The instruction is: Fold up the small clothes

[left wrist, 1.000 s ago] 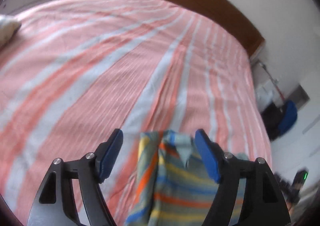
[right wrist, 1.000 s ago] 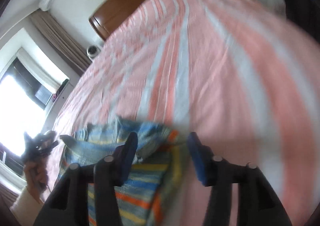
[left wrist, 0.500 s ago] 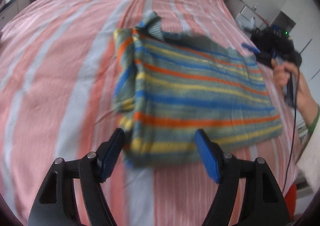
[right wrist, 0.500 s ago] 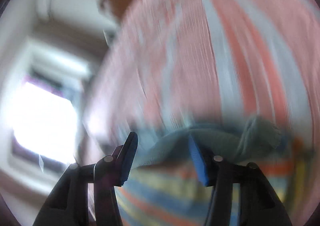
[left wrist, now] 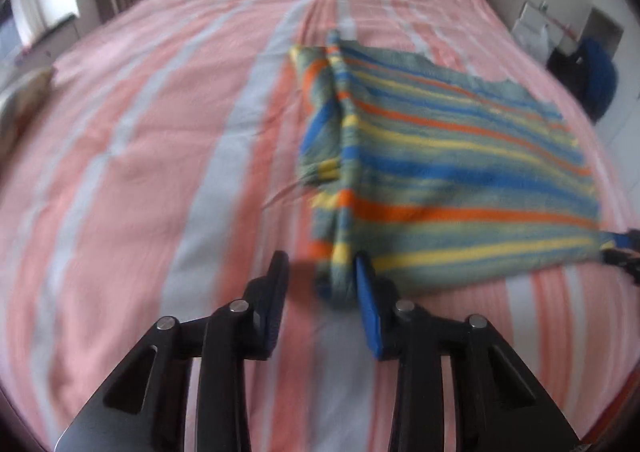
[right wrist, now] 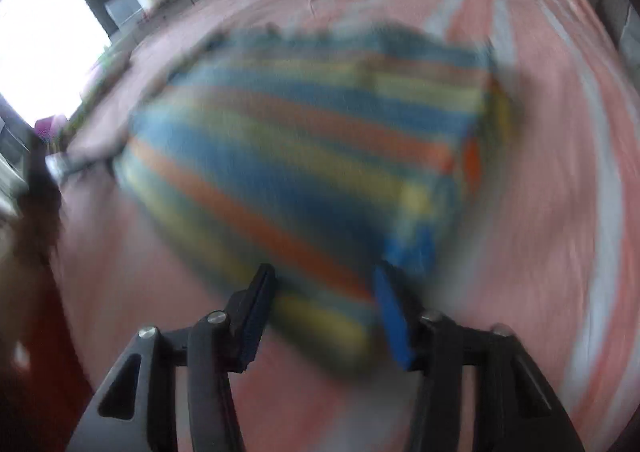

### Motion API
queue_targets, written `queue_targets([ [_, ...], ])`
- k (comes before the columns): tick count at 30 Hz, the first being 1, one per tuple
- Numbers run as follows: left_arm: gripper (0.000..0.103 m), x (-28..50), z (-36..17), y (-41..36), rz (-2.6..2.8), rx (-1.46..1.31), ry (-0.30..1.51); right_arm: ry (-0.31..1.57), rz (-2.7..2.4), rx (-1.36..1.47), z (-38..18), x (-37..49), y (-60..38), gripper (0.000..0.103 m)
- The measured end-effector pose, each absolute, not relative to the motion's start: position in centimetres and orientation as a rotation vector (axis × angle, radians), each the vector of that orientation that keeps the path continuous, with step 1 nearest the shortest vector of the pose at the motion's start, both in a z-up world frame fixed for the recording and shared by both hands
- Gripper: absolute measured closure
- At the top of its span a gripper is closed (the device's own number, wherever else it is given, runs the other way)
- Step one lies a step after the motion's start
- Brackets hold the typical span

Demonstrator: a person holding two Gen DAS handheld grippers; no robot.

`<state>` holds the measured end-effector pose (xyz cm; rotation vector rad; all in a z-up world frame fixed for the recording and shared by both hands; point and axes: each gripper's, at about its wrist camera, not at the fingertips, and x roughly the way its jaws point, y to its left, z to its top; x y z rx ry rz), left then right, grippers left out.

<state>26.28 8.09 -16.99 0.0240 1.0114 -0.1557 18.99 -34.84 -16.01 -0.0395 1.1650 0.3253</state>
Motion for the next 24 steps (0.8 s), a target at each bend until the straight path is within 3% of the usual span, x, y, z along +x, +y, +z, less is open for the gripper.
queue_targets([
  [4,0.039,22.9,-15.0,7.6,-0.091,0.047,0.957,1.088,0.192,0.041,-14.1,14.2,-37.7,0.051],
  [6,0.019,20.6,-14.2,6.6,-0.115,0.015,0.900,1.000,0.173,0.094,-13.6,12.4,-38.6,0.039],
  [9,0.008,18.6,-14.0,4.4,-0.148,-0.013,0.832,0.908,0.092,0.108,-14.1,10.6,-39.3,0.032],
  [13,0.007,18.4,-16.6,0.7,-0.185,-0.007,0.818,0.858,0.013,0.134,-15.4,9.5,-40.7,0.031],
  [18,0.003,18.0,-19.3,-0.3,-0.184,0.055,0.780,0.863,0.064,0.211,-16.3,10.3,-41.0,0.016],
  [24,0.001,18.2,-19.5,0.1,-0.202,0.026,0.786,0.852,0.070,0.203,-16.5,9.6,-41.0,0.014],
])
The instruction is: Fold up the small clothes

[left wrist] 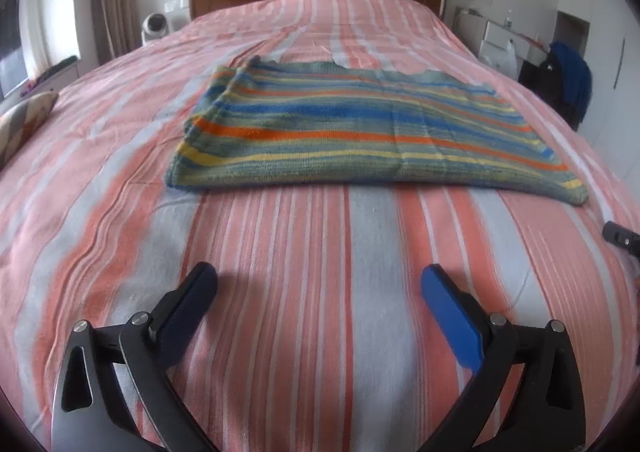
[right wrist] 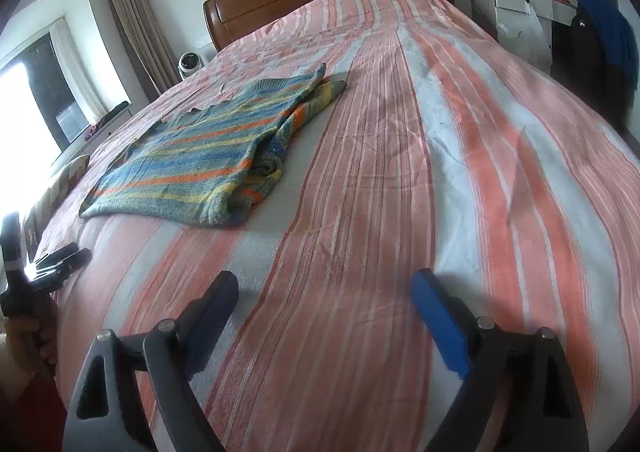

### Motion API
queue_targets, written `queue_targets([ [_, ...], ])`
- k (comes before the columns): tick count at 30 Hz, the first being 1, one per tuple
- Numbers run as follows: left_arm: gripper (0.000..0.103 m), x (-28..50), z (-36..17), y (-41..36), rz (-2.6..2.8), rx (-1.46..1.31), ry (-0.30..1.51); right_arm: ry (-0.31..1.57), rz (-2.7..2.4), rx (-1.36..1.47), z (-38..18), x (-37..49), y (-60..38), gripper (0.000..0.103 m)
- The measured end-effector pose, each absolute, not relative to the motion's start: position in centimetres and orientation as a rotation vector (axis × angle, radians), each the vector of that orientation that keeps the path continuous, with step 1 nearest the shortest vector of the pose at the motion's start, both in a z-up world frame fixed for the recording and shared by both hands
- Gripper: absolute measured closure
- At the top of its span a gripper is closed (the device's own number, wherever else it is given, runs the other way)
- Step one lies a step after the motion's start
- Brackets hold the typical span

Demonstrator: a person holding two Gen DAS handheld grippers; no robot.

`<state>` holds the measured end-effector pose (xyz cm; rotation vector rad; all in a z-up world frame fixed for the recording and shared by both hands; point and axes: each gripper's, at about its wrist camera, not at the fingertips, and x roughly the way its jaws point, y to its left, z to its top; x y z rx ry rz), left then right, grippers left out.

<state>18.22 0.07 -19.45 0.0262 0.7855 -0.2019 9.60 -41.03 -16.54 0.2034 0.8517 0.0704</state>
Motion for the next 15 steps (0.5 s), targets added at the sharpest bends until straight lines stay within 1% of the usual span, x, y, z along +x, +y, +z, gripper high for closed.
queue_targets([
  [15,0.001,17.42,-19.69,-0.15,-0.200,0.027,0.765,0.833,0.100,0.259,-16.66,9.13,-41.60,0.014],
])
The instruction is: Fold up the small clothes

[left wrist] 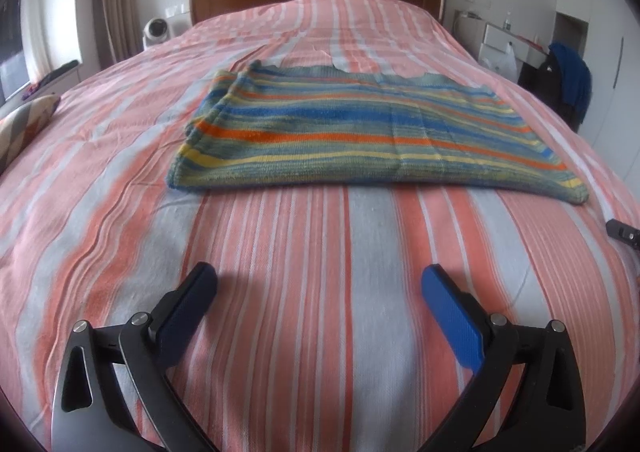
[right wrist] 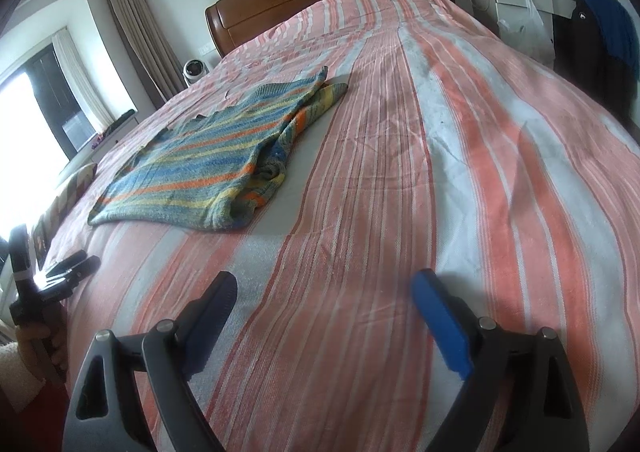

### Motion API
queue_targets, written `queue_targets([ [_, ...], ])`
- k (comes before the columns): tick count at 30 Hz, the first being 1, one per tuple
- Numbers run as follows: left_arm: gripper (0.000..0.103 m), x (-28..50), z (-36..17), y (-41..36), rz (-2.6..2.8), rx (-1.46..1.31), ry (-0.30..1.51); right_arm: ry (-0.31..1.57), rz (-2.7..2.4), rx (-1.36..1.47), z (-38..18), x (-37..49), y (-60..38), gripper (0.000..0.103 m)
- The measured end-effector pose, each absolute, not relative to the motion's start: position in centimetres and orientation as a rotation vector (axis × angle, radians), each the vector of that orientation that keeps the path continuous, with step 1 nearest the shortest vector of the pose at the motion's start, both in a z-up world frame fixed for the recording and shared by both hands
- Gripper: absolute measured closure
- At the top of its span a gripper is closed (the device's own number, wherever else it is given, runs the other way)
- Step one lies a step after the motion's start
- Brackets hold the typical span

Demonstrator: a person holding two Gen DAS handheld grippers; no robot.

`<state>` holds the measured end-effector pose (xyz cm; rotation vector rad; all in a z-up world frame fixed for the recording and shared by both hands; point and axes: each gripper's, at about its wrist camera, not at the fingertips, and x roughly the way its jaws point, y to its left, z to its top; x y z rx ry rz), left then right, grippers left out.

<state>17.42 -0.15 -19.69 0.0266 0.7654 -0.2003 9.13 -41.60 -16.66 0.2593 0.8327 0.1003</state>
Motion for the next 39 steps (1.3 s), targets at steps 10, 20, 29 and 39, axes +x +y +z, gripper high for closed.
queue_targets([
  [10,0.001,17.3,-19.7,-0.2,-0.199,0.025,0.762,0.835,0.096,0.250,-16.9,9.5,-41.5,0.014],
  [20,0.001,17.3,-19.7,-0.2,-0.200,0.025,0.762,0.841,0.084,0.229,-17.1,9.6,-41.1,0.014],
  [29,0.001,17.3,-19.7,-0.2,-0.198,0.026,0.762,0.845,0.074,0.217,-17.1,9.7,-40.8,0.014],
  [39,0.002,13.8,-16.3,-6.7,-0.323,0.203,0.734,0.848,0.069,0.213,-17.1,9.7,-40.7,0.014],
])
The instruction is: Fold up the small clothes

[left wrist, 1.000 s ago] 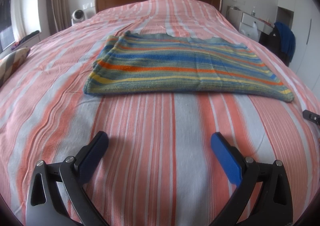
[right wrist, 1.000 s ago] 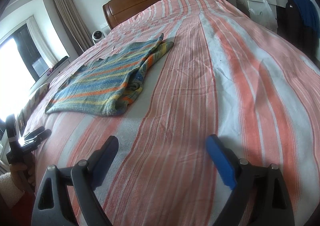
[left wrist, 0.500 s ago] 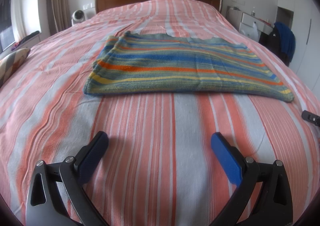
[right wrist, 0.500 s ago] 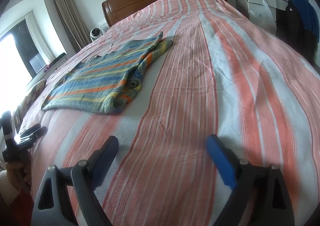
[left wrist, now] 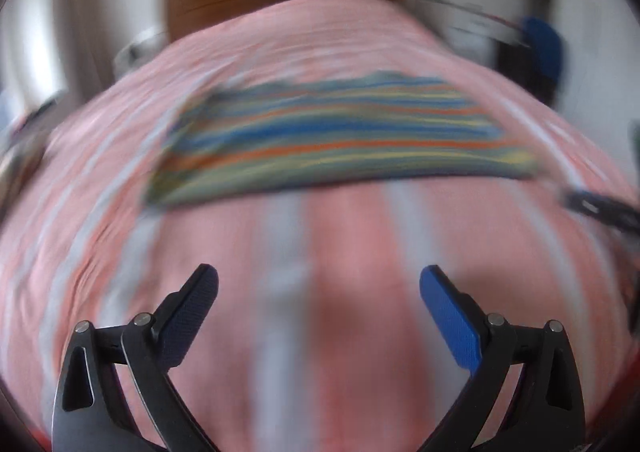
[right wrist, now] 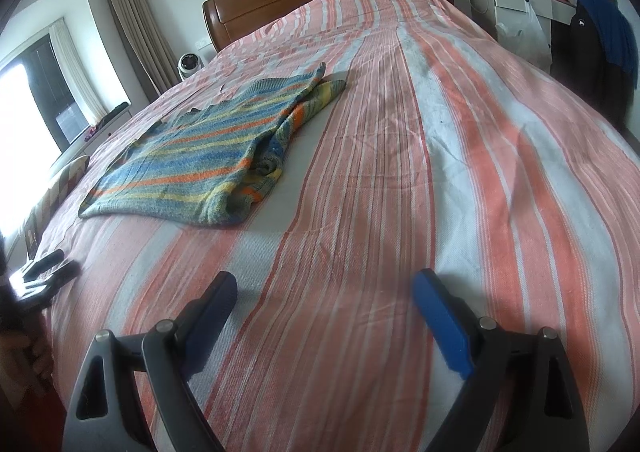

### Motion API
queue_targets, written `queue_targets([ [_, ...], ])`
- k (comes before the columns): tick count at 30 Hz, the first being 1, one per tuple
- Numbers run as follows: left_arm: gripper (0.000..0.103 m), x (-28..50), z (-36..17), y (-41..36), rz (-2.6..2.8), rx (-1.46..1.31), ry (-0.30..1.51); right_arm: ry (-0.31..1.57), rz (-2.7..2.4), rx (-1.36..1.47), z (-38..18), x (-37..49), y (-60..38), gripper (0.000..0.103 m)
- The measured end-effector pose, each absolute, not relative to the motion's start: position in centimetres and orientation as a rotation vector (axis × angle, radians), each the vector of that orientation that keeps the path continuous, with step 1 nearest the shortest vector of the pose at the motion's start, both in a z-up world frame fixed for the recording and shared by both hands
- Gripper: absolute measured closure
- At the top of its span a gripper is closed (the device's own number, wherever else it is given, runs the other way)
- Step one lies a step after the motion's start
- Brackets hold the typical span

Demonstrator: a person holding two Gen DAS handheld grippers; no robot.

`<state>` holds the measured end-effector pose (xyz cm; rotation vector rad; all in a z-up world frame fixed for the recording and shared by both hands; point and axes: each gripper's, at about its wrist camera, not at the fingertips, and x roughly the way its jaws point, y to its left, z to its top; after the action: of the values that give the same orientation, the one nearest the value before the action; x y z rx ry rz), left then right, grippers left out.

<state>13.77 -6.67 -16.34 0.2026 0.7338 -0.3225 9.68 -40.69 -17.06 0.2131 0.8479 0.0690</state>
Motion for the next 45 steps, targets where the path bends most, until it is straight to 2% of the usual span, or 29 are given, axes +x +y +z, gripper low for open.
queue_targets([
  [8,0.004,17.1,-15.4,-21.1,-0.576,0.432,0.674,0.860,0.078,0.342,-13.8,9.8,-43.5,0.014],
  [10,0.012,19.2,-16.6,-23.6,-0.562,0.465,0.717,0.871,0.081,0.355,-12.7,10.8,-45.1,0.014],
  [12,0.046,21.3,-18.2,-25.1,-0.567,0.455,0.802,0.889,0.103,0.391,-12.1,12.6,-46.4,0.021],
  [13,0.052,21.7,-18.4,-25.2,-0.566,0.436,0.806,0.900,0.112,0.410,-11.9,13.8,-47.0,0.025],
  [14,0.079,21.9,-18.3,-25.2,-0.559,0.423,0.795,0.921,0.130,0.441,-11.8,15.8,-47.5,0.029],
  [15,0.094,22.0,-18.2,-25.0,-0.546,0.423,0.793,0.936,0.149,0.470,-12.0,17.3,-47.7,0.031],
  [18,0.096,22.5,-18.0,-24.2,-0.563,0.367,0.802,1.027,0.239,0.622,-14.4,24.0,-47.6,0.039],
  [22,0.097,23.4,-17.6,-23.4,-0.596,0.279,0.827,1.094,0.239,0.616,-17.5,31.7,-45.2,0.046],
  [23,0.097,23.6,-17.2,-22.8,-0.605,0.242,0.831,1.088,0.242,0.644,-17.9,33.1,-44.7,0.060],
  [24,0.097,23.5,-17.0,-22.3,-0.609,0.215,0.832,1.088,0.243,0.660,-18.1,34.1,-44.2,0.096],
  [27,0.098,24.2,-14.9,-18.5,-0.597,0.058,0.833,1.032,0.257,0.592,-15.6,34.9,-41.4,0.094],
  [33,0.098,25.0,-11.3,-6.3,-0.458,-0.176,0.809,0.942,0.439,0.468,-9.0,35.5,-31.1,0.094],
  [37,0.098,25.5,-12.1,1.2,-0.319,-0.269,0.841,0.958,0.532,0.389,-8.6,37.5,-21.8,0.094],
  [41,0.097,26.5,-13.8,5.6,-0.219,-0.321,0.878,0.996,0.573,0.323,-10.8,39.2,-12.9,0.094],
  [43,0.093,26.8,-14.6,6.7,-0.180,-0.318,0.901,1.010,0.566,0.309,-12.2,39.7,-10.6,0.094],
  [44,0.085,26.8,-15.0,7.1,-0.153,-0.308,0.912,1.023,0.572,0.329,-13.2,40.0,-9.3,0.092],
  [45,0.071,26.7,-15.3,7.5,-0.123,-0.297,0.923,1.042,0.580,0.365,-14.0,40.8,-8.6,0.086],
])
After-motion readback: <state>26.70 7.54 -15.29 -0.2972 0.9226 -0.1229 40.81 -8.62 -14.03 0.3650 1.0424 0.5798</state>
